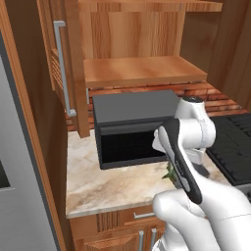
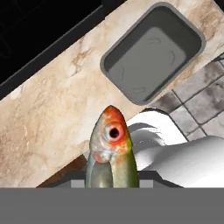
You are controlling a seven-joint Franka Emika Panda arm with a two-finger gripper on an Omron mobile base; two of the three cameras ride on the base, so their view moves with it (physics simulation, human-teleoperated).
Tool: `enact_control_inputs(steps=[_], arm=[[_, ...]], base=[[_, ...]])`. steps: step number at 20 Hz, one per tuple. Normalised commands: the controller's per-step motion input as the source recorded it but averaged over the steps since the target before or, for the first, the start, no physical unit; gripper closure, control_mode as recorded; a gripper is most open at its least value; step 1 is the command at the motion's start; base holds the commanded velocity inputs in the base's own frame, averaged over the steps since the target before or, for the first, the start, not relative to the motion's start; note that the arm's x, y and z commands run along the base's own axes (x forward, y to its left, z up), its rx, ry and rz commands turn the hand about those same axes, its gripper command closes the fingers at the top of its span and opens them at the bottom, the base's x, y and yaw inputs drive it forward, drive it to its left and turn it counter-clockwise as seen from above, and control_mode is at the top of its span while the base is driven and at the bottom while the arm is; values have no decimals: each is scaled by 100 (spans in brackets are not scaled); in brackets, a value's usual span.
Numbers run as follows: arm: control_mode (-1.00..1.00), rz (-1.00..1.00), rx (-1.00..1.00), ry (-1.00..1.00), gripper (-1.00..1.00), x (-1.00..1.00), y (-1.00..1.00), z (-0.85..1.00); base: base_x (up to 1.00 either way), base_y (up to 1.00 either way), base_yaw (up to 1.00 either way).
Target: Retrieve the tupperware from the cabinet, then place the raw meat into the tupperware to avoid contamination.
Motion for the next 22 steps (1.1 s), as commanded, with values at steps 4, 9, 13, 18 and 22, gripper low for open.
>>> enact_control_inputs(steps=[4,9,13,18,22], arm=[[-100,-17,0,1,100,-16,-21,22],[-100,-16,0,1,100,-20,-21,17],[-100,-14,0,0,100,-17,-23,9],[-100,-12,0,0,100,-9,-23,2],[-100,-11,-2,-1,100,0,-19,-2]], base=[[0,0,0],[0,0,0],[0,0,0],[0,0,0],[0,0,0]])
